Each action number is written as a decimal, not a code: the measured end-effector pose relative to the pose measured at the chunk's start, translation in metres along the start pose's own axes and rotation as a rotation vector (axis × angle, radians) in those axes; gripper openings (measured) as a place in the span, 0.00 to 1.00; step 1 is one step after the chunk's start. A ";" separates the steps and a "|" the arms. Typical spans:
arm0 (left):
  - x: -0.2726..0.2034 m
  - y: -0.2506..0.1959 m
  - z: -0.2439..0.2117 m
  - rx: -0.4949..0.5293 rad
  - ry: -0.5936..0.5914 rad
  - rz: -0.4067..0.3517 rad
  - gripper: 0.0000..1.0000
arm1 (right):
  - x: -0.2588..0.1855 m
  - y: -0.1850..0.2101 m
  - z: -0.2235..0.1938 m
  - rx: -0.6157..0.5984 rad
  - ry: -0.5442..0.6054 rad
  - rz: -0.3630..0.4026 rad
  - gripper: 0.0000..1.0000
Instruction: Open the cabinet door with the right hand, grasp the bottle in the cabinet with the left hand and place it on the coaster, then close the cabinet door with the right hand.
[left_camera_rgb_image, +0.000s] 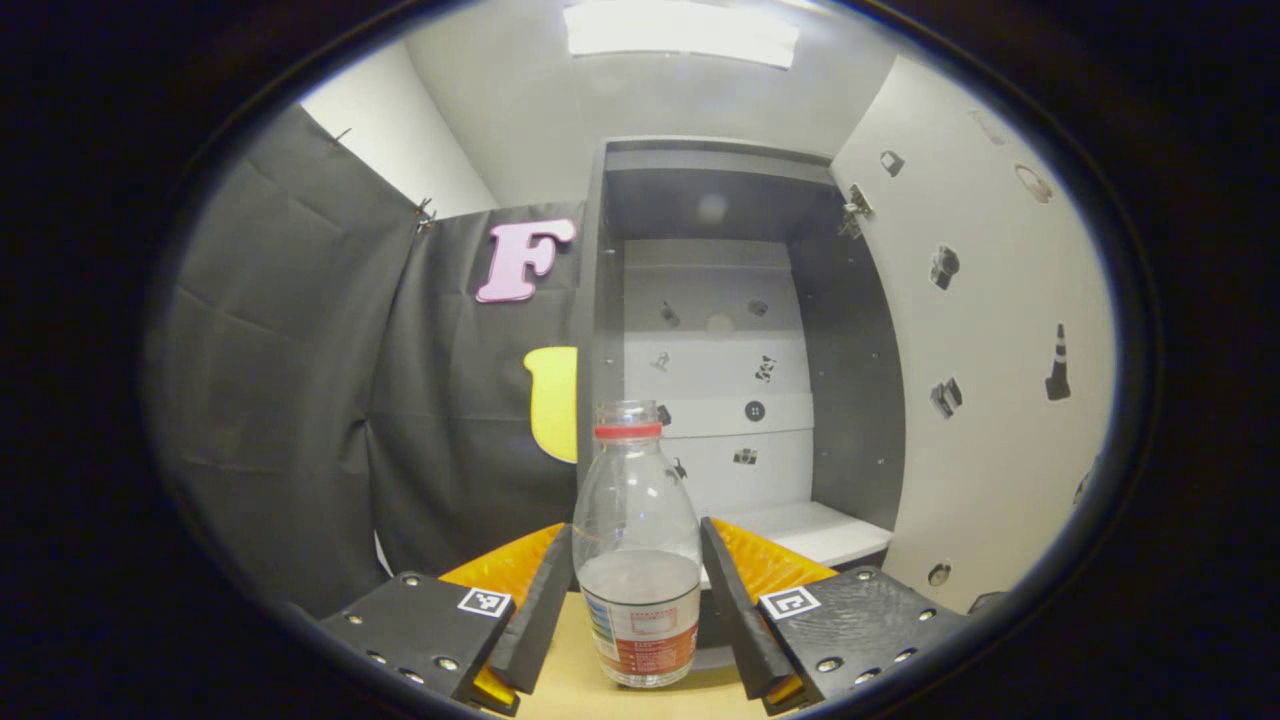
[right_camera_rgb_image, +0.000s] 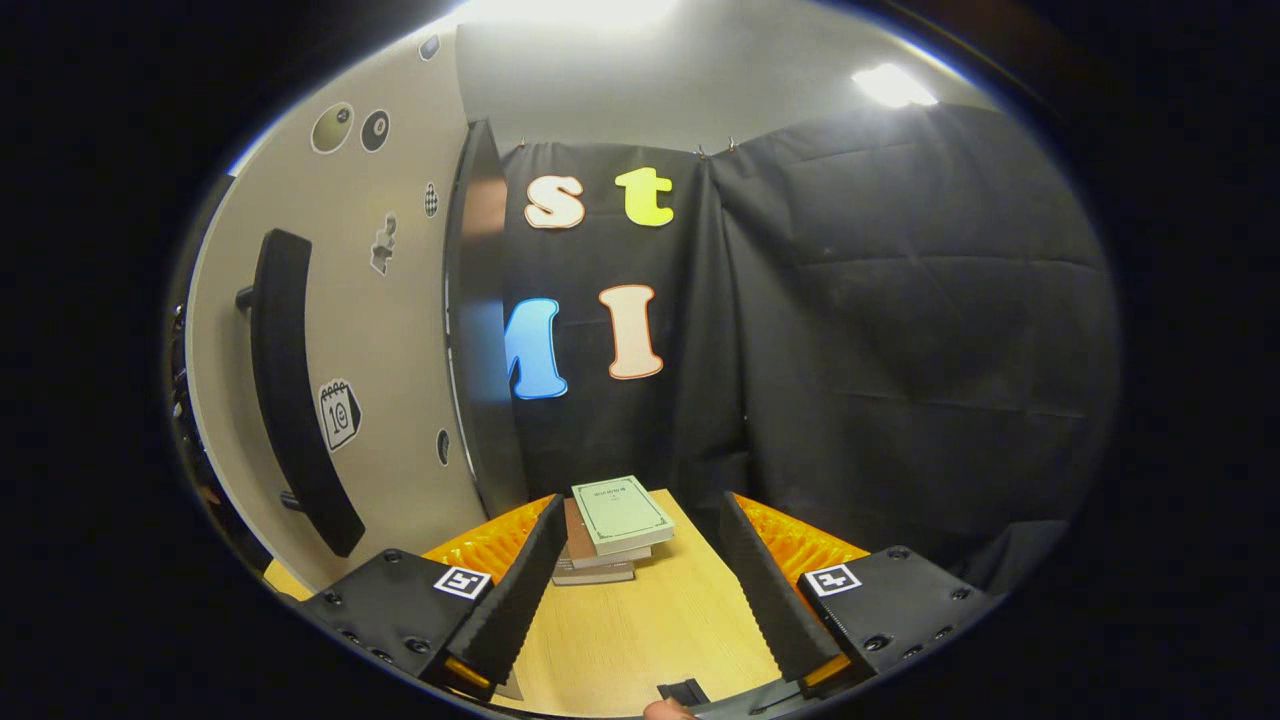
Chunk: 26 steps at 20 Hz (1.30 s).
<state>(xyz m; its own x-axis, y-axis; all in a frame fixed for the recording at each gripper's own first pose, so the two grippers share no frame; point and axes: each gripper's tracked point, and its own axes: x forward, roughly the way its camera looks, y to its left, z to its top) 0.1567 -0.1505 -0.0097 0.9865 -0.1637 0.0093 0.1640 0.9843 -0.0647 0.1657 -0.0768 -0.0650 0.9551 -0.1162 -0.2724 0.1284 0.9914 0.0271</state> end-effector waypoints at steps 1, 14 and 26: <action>-0.007 0.005 -0.007 0.000 0.007 0.007 0.72 | 0.001 0.003 -0.004 -0.004 0.005 0.008 0.98; -0.098 0.040 -0.100 -0.016 0.055 0.058 0.72 | 0.003 0.010 -0.024 -0.028 0.013 0.036 0.98; -0.146 0.045 -0.221 -0.041 0.158 0.097 0.72 | 0.000 0.015 -0.023 0.009 -0.028 0.039 0.98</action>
<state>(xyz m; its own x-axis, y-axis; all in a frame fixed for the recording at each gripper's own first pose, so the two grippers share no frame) 0.0199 -0.0969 -0.2341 0.9846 -0.0792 -0.1560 0.0644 0.9931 -0.0979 0.1617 -0.0601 -0.0868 0.9665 -0.0797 -0.2441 0.0936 0.9946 0.0457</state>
